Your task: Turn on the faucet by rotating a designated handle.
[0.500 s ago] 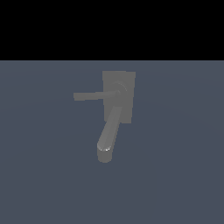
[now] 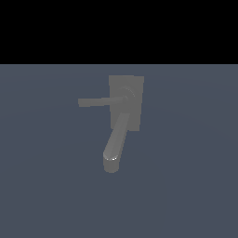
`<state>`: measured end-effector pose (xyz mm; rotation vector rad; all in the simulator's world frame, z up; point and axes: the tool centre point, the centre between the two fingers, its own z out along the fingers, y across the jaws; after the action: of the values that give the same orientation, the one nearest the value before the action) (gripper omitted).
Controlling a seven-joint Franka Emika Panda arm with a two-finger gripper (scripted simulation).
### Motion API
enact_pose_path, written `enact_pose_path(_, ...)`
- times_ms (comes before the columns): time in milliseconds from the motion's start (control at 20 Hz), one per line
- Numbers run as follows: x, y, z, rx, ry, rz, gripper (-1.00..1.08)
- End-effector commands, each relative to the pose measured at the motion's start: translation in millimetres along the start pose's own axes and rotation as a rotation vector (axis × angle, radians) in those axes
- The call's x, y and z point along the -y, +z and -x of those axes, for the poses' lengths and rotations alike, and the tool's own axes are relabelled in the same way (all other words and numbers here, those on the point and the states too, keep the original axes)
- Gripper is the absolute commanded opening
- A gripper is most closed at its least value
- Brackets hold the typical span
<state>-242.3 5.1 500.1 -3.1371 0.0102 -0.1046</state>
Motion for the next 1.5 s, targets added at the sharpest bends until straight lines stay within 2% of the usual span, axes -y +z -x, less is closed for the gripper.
enact_pose_path(0, -2.2, -5.1, -0.9, -0.016, 0.01, 0.01, -1.0)
enact_pose_path(400, -13.5, -16.0, -1.3, -0.054, 0.045, 0.09, -1.0)
enact_pose_path(700, -19.5, -30.0, -5.5, -0.114, 0.063, 0.209, -1.0)
enact_pose_path(850, -22.7, -41.2, -8.3, -0.157, 0.074, 0.295, -1.0)
enact_pose_path(1000, -25.1, -55.7, -11.7, -0.21, 0.086, 0.4, -1.0)
enact_pose_path(1450, -17.0, -109.9, -23.3, -0.387, 0.102, 0.772, -1.0)
